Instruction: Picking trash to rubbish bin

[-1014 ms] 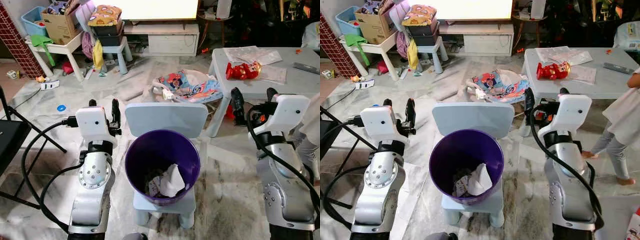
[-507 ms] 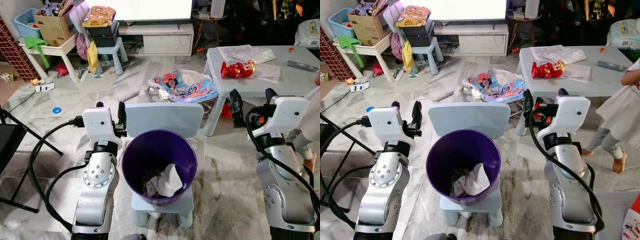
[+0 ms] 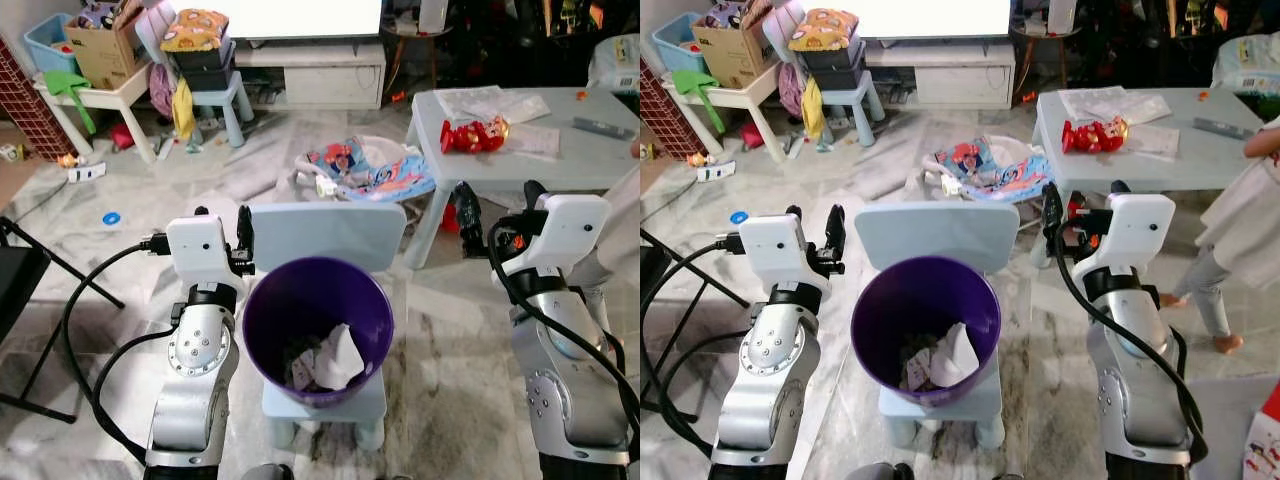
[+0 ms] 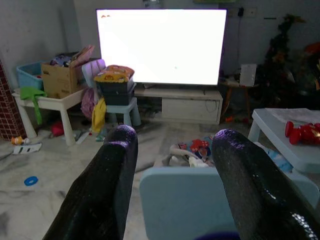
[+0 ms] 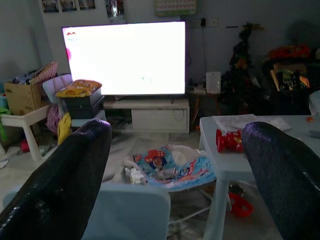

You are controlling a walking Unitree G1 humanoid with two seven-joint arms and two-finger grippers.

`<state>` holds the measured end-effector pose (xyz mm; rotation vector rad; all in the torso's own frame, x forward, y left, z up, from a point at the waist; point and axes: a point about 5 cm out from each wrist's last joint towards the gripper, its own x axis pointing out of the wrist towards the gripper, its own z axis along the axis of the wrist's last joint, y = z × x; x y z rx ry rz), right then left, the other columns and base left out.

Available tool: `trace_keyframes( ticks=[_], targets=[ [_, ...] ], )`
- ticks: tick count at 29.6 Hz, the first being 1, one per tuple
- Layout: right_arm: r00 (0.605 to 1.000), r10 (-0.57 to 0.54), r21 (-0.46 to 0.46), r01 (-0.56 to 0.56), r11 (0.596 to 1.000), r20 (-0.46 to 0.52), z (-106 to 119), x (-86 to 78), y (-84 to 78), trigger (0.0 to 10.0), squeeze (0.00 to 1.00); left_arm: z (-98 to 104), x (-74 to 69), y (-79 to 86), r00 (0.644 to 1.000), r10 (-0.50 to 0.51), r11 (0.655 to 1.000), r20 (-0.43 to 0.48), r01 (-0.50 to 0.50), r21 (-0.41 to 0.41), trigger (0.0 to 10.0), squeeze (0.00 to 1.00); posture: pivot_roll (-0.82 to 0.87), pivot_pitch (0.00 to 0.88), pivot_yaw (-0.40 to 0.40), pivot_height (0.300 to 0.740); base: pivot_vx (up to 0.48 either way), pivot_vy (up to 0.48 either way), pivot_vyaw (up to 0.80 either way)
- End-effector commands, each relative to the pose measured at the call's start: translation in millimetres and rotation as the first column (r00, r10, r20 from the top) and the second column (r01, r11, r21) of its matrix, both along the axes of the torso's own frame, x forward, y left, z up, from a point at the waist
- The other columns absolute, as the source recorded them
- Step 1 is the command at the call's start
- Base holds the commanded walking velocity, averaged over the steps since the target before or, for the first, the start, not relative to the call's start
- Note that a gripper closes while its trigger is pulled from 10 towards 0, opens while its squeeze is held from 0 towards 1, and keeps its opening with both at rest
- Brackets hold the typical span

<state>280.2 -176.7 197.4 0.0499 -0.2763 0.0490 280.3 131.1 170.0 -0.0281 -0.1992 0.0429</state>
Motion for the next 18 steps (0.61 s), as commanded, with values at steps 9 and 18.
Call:
trace_keyframes(
  ticks=[9,18],
  targets=[
    [1.0,0.01,0.008,-0.01,1.0,-0.001,1.7,1.8,0.4,10.0,0.0,-3.1,2.2,0.6,1.0,-0.003,1.0,-0.02,0.003,-0.005,10.0,0.0,0.05,0.088,0.007,0.74,-0.267,0.0,0.0],
    [1.0,0.008,0.009,-0.008,1.0,-0.002,1.7,1.9,0.7,10.0,0.0,-3.2,2.6,-0.1,1.0,-0.007,1.0,-0.022,0.007,-0.007,10.0,0.0,0.04,0.086,0.01,0.74,-0.262,0.0,0.0]
  ],
)
